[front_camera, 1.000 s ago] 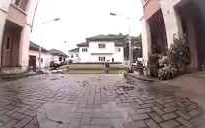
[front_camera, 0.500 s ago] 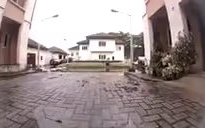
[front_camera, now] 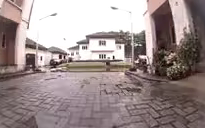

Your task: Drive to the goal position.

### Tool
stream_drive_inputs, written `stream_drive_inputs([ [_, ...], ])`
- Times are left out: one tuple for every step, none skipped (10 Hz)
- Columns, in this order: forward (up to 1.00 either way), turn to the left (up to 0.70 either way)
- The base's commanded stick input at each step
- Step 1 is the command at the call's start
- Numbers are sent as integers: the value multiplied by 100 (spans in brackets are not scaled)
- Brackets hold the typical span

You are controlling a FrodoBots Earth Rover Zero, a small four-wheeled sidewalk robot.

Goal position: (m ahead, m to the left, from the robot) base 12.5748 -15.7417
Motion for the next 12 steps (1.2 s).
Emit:
stream_drive_inputs([
  [50, 0],
  [50, 0],
  [50, 0],
  [50, 0],
  [50, 0],
  [50, 0],
  [50, 0],
  [50, 0],
  [50, 0],
  [50, 0],
  [50, 0],
  [50, 0],
])
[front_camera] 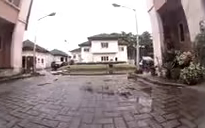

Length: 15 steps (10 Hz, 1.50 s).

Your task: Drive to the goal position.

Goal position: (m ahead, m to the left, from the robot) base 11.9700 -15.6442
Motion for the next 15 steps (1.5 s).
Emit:
stream_drive_inputs([
  [50, 0],
  [50, 0],
  [50, 0],
  [50, 0],
  [50, 0],
  [50, 0],
  [50, 0],
  [50, 0],
  [50, 0],
  [50, 0],
  [50, 0],
  [50, 0],
  [50, 0],
  [50, 0],
  [50, 0],
])
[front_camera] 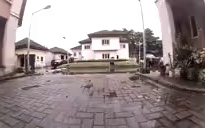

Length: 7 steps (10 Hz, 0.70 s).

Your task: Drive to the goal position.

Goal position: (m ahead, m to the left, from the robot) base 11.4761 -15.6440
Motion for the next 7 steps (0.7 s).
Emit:
stream_drive_inputs([
  [50, 0],
  [50, 0],
  [50, 0],
  [50, 0],
  [50, 0],
  [50, 0],
  [50, 0],
])
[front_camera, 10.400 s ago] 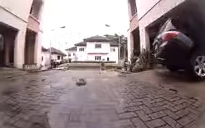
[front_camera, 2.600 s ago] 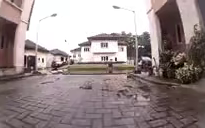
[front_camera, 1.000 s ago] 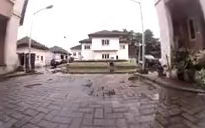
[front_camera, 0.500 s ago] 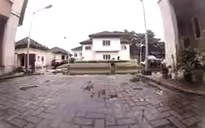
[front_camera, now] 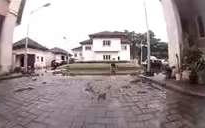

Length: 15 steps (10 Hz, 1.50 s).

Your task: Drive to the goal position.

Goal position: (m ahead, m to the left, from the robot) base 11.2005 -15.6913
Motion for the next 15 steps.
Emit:
stream_drive_inputs([
  [50, 0],
  [50, 0],
  [50, 0],
  [50, 0],
  [50, 0],
  [50, 0],
  [50, 0],
  [50, 0],
  [50, 0],
  [50, 0],
  [50, 0],
  [50, 0],
  [50, 0],
  [50, 0],
  [50, 0],
])
